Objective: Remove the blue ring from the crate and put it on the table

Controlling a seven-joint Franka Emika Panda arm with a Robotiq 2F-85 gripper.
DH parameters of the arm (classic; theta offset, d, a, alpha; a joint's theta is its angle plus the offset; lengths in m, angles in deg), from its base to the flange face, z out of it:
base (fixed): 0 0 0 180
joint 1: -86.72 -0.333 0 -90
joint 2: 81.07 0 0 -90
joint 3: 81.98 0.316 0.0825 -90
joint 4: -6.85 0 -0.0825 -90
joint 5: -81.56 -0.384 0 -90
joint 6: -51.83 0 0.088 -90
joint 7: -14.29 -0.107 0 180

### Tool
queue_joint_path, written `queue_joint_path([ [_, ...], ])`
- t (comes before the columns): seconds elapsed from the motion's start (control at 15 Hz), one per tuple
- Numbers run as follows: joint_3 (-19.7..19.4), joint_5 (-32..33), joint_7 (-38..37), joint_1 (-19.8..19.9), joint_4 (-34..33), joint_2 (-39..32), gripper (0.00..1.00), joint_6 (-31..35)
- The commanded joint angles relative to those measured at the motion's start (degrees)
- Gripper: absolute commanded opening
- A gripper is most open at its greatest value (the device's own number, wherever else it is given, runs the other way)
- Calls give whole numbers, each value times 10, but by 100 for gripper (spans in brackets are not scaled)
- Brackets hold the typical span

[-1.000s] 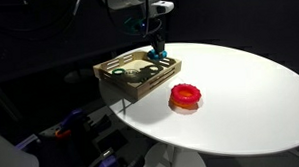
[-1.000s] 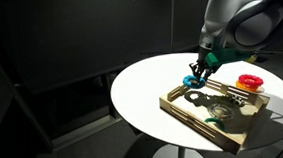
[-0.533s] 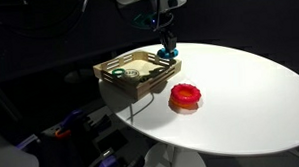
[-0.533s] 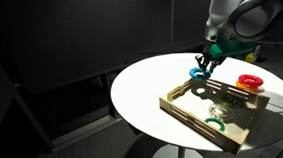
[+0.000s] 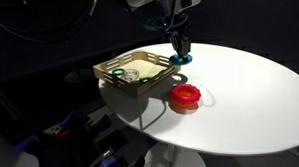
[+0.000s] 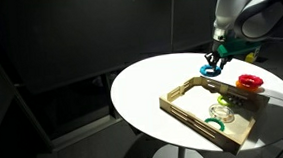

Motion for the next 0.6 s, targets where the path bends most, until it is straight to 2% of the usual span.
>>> queue_joint_path([
  [0.0, -10, 38, -35, 6, -13, -11, 10, -18],
  [0.27, -21, 55, -52, 14, -11, -21, 10, -21],
  [0.53, -25, 37, -49, 30, -9, -29, 10, -16],
])
